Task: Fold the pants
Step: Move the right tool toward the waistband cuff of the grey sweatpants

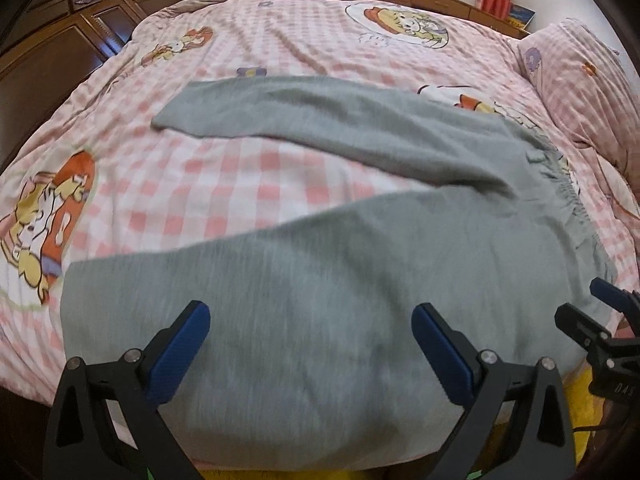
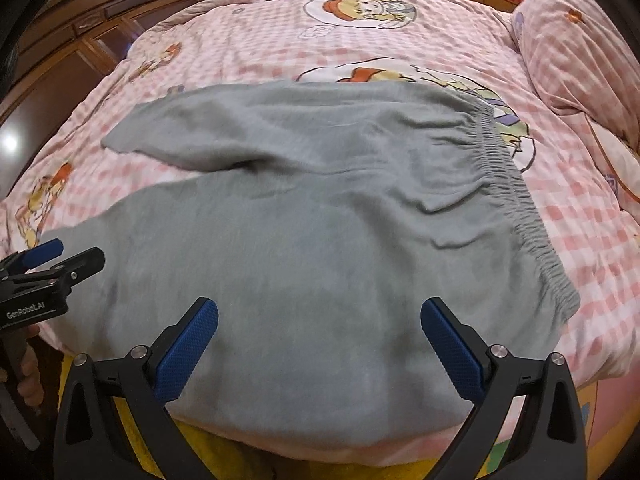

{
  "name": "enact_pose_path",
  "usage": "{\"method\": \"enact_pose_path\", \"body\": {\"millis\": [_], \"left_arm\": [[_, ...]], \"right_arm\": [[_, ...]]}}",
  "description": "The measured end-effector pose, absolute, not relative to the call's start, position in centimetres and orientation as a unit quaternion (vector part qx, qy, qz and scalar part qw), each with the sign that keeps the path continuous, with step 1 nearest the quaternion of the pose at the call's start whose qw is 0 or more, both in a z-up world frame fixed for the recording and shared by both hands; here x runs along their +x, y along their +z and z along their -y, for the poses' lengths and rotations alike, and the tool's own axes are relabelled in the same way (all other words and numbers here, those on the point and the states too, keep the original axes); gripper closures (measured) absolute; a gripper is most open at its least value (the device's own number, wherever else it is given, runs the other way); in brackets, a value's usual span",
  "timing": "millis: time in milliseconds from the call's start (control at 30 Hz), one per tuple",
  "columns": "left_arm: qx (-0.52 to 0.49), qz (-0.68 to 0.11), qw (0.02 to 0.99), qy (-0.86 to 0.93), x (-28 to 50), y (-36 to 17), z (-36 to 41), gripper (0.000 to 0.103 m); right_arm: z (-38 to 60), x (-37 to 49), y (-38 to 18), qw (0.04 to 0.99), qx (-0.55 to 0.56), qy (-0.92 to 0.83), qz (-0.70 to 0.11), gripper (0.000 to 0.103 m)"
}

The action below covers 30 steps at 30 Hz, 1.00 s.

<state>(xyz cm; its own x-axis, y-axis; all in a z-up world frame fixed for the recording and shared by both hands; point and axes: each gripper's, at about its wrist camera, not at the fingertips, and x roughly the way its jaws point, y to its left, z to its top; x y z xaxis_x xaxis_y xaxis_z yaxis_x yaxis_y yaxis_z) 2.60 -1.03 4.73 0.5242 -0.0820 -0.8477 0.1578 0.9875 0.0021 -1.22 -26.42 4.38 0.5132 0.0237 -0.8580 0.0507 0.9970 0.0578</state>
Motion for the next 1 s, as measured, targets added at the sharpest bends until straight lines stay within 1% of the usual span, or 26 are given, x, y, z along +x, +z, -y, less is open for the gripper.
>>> {"method": "enact_pose_path", "body": {"millis": [333,633,1000], "left_arm": [[0.045,-0.489,0.866,-0.098,6.8,6.0,3.2,0.001],[0.054,-0.487,0.865,-0.110,12.9,7.7,5.0,0.001],[0.085,-0.499,0.856,-0.107,21.5,7.6,6.0,0.001]], "right_arm": [[30.8,2.2,6.2,0.872,0.049,-0.019,-0.486,0.000],[35.3,7.3,7.6,0.874,0.045,-0.029,-0.483,0.000],[38.8,12.2,6.5,0.863,0.023,-0.047,-0.503,0.000]]}}
